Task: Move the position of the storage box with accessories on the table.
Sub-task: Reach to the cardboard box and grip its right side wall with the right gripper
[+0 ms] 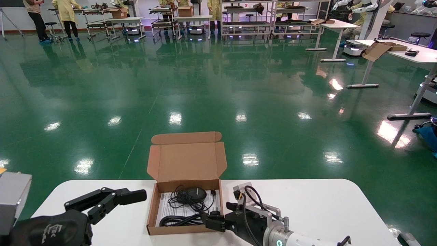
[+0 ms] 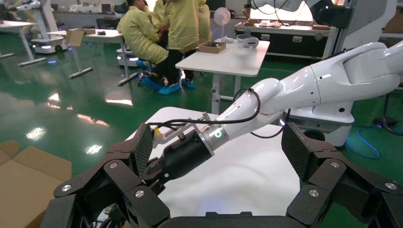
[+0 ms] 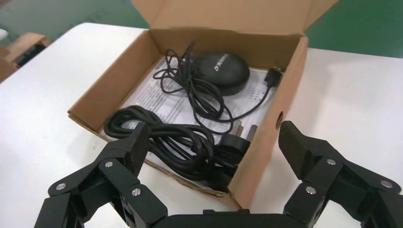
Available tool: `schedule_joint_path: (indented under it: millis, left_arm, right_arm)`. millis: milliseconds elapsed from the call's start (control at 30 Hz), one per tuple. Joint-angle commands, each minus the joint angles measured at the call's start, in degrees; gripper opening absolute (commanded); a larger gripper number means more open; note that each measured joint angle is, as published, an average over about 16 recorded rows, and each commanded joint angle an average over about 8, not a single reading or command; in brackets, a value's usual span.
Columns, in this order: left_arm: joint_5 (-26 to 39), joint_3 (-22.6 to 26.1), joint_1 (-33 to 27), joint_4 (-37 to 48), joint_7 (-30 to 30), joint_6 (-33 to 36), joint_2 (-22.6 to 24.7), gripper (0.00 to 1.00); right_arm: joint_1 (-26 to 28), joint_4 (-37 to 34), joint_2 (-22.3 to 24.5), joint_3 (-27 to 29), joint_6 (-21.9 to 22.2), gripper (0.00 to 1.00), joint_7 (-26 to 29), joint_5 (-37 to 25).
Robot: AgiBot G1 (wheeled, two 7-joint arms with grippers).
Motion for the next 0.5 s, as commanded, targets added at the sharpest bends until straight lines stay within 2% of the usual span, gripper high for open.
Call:
schedule_joint_path:
  millis: [33, 433, 500]
  left_arm:
    - [0.00, 0.00, 0.00, 0.00, 0.00, 0.00, 0.00, 1.00]
    - [0.00, 0.00, 0.00, 0.00, 0.00, 0.00, 0.00, 1.00]
    - [0.00, 0.00, 0.00, 0.00, 0.00, 0.00, 0.00, 1.00]
  right_arm:
    - [-0.33, 0.06, 0.08, 0.20, -0.21, 1.00, -1.31, 1.51]
    - [-1.08, -1.83, 0.11, -0.08, 1.37, 0.99, -7.12, 7.14]
    - [-1.10, -2.12, 0.11, -0.30, 1.45, 0.87, -7.74, 7.86]
